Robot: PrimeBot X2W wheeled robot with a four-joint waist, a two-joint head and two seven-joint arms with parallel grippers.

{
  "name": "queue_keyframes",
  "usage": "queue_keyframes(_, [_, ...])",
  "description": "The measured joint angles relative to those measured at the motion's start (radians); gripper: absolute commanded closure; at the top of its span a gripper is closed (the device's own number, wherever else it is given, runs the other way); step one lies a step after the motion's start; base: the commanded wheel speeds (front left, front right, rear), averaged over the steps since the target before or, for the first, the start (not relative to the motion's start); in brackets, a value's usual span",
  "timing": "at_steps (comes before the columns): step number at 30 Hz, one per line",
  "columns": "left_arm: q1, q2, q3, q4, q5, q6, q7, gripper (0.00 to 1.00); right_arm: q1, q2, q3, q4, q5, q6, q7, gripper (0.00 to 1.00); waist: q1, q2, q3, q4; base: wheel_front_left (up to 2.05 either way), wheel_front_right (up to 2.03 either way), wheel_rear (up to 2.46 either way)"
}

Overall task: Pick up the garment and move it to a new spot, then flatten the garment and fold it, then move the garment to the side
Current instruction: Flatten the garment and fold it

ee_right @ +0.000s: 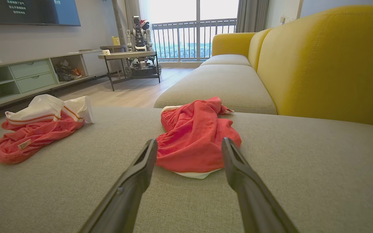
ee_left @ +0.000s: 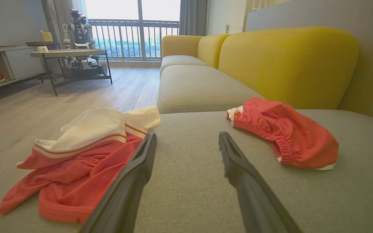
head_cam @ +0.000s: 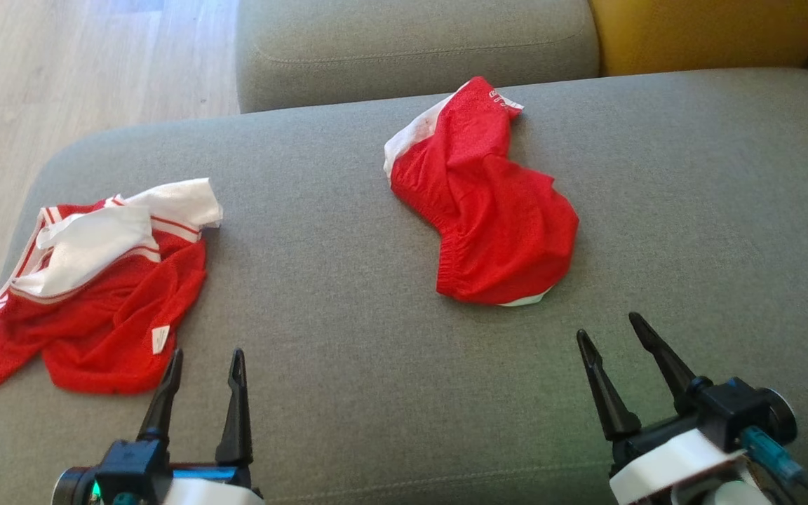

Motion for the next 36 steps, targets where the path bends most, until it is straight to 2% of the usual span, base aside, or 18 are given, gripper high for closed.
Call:
queue_keyframes(22, [-0.016,-0.001,-0.03,0.017,0.001,-0.001,0.0,0.0,-0.001,0.0,0.003,-0.011,0.0,0.0,0.0,0.0,0.0,0.0,0.014,-0.02,0.0,0.0,0.0])
queue_keyframes(26, [-0.064,-0.001,-0.069,0.081,-0.001,-0.041,0.0,0.0,-0.003,0.0,0.012,-0.026,0.0,0.0,0.0,0.0,0.0,0.0,0.034,-0.033,0.0,0.0,0.0])
queue_keyframes(29, [-0.132,-0.002,-0.087,0.136,-0.012,-0.099,0.0,0.0,-0.011,0.0,0.017,-0.069,0.002,0.0,0.0,0.0,0.0,0.0,0.06,-0.046,0.0,0.0,0.0])
queue_keyframes(33, [-0.261,0.003,-0.095,0.219,0.008,-0.153,0.0,0.0,-0.068,0.0,0.03,-0.135,0.015,0.0,0.0,0.0,0.0003,0.0,0.114,-0.071,0.0,0.0,0.0])
queue_keyframes(36, [-0.328,0.011,-0.127,0.285,0.002,-0.177,0.0,0.0,-0.1,0.0,0.041,-0.177,0.022,0.0,0.0,0.0,0.0003,0.0,0.141,-0.087,0.0,0.0,0.0])
